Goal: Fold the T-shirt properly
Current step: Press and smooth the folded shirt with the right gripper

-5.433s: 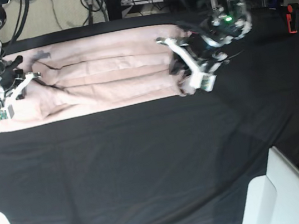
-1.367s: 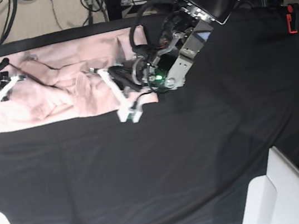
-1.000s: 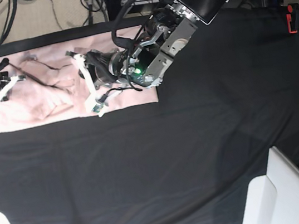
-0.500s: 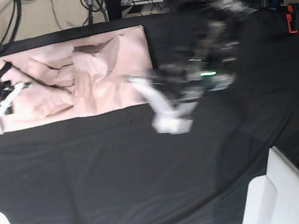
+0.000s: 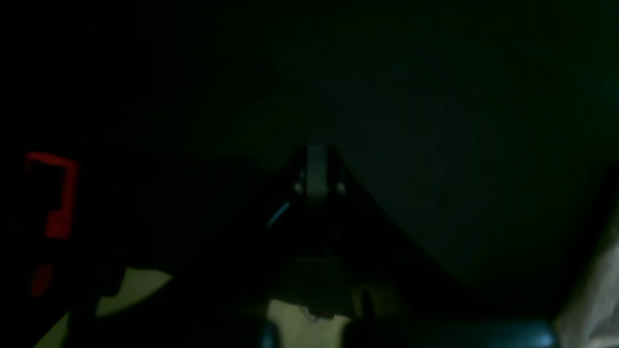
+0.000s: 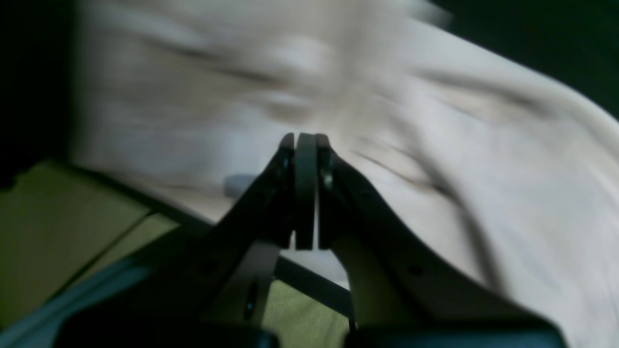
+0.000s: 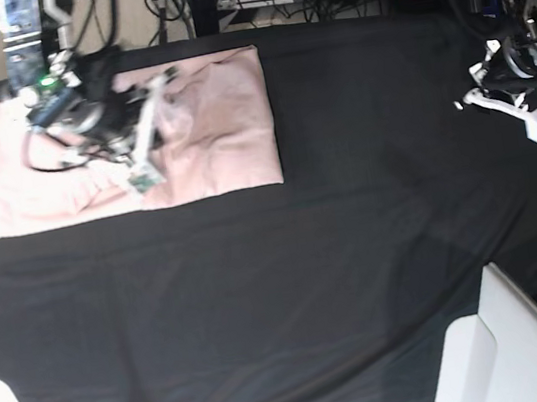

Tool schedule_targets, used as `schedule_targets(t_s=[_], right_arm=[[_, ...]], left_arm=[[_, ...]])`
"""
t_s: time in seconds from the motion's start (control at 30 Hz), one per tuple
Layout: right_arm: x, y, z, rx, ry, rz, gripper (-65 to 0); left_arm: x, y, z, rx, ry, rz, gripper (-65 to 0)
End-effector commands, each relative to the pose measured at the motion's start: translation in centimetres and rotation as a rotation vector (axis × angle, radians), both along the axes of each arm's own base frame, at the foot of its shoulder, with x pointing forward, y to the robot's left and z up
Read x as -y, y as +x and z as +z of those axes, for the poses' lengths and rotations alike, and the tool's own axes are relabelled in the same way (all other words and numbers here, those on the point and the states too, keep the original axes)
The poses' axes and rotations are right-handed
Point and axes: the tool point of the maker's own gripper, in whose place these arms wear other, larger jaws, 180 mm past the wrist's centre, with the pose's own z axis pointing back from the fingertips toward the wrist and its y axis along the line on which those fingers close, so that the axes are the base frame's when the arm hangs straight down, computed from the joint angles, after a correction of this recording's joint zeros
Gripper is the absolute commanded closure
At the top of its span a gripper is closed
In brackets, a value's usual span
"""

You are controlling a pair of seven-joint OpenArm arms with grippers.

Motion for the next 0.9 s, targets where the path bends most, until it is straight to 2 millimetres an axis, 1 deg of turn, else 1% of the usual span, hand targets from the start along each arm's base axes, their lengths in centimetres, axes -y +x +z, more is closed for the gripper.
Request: schedule_targets(t_s=[0.0,0.03,0.1,0.2,0.3,0.33,0.37,0.43,0.53,0.6,0.67,0.8,0.83,0.87], right_arm=[[-0.5,0.5,0.5,0.024,0.013,0.009,-0.2],[-1.1,0.3,0.1,0.011,0.019,0.026,-0.2],[-2.0,-0.3,-1.3,-0.033,0.030,0.048,-0.2],[-2.1,-1.0,-3.9,-0.111,0.031,0.051,-0.2],[-2.1,-1.6,-5.3,-0.142,0.038,0.051,-0.2],[-1.9,-1.9,-5.7,-0.154,0.037,0.045,-0.2],[-1.1,-2.7,-6.3,-0.179,0.032,0.023,-0.2],[-0.2,-3.8,-6.9,-0.207,0.026,-0.006,-0.2],[0.2,-5.1,-7.3,-0.233,0.019,-0.018,-0.2],[0.3,-5.2,-7.1,-0.229,0.018,-0.020,-0.2],[0.6,-4.9,-6.0,-0.205,0.004,-0.019,-0.2],[1.2,-2.5,-2.0,-0.100,-0.037,-0.014,-0.2],[1.4,-2.0,-1.3,-0.084,-0.046,-0.013,-0.2],[1.5,-1.1,-0.7,-0.065,-0.054,-0.013,-0.2]], left_arm=[[-0.6,0.6,0.8,0.027,0.015,-0.002,0.0],[-0.7,0.5,0.8,0.025,0.016,0.000,0.0],[-0.8,0.3,0.4,0.016,0.013,0.004,0.0],[-0.6,0.3,0.3,0.014,0.008,0.005,0.0],[-0.5,0.1,0.0,0.006,0.000,0.010,0.0],[-0.5,-0.1,-0.3,-0.001,-0.002,0.014,0.0],[-0.6,-0.2,-0.6,-0.010,-0.005,0.020,0.0],[-0.8,-0.5,-1.0,-0.024,-0.010,0.029,0.0],[-1.1,-0.9,-1.7,-0.043,-0.016,0.041,0.0],[-1.2,-1.0,-1.9,-0.050,-0.019,0.047,0.0],[-1.1,-1.1,-2.0,-0.051,-0.021,0.048,0.0],[-1.1,-1.0,-2.0,-0.050,-0.021,0.048,0.0],[-1.1,-1.0,-2.0,-0.050,-0.021,0.048,0.0],[-1.1,-1.0,-1.9,-0.049,-0.020,0.047,0.0]])
